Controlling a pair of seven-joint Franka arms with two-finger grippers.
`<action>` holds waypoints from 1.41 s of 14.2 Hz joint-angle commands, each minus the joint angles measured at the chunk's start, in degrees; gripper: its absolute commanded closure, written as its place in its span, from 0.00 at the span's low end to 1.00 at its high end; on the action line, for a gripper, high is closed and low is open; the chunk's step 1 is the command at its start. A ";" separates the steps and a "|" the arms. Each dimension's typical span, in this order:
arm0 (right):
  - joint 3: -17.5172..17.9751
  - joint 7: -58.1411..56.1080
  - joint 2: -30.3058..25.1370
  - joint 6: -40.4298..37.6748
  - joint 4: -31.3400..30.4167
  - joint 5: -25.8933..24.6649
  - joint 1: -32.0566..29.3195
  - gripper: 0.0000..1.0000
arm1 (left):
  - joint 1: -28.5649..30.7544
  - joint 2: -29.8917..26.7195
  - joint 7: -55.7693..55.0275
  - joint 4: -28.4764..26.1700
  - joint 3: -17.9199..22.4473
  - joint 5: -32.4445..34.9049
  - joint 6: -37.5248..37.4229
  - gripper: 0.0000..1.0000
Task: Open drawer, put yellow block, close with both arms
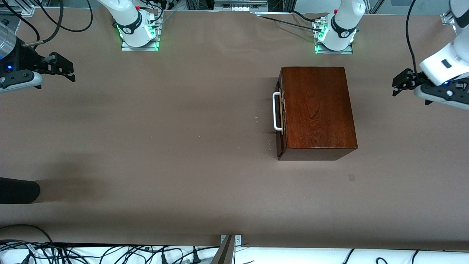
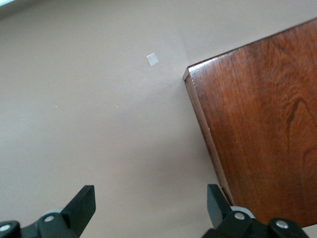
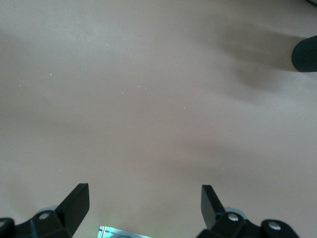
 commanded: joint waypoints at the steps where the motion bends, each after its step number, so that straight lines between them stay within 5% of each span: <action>1: 0.30 2.88 -0.30 -1.38 0.65 -0.69 -0.01 0.00 | 0.78 -2.59 -11.03 -2.13 -0.67 -1.66 0.81 0.00; 7: 0.30 2.88 -0.21 -0.94 0.73 -0.61 -0.01 0.00 | 0.69 -0.93 -13.99 -0.56 -0.93 -1.32 -0.16 0.00; 11: 0.30 2.88 -0.21 -0.85 0.82 -0.43 -0.01 0.00 | 0.43 7.24 -14.34 10.50 -0.50 -1.84 -5.07 0.00; 20: 0.39 3.06 -0.21 0.29 1.00 0.36 -0.01 0.00 | -0.89 2.95 -20.58 4.29 -0.32 -2.02 -0.16 0.00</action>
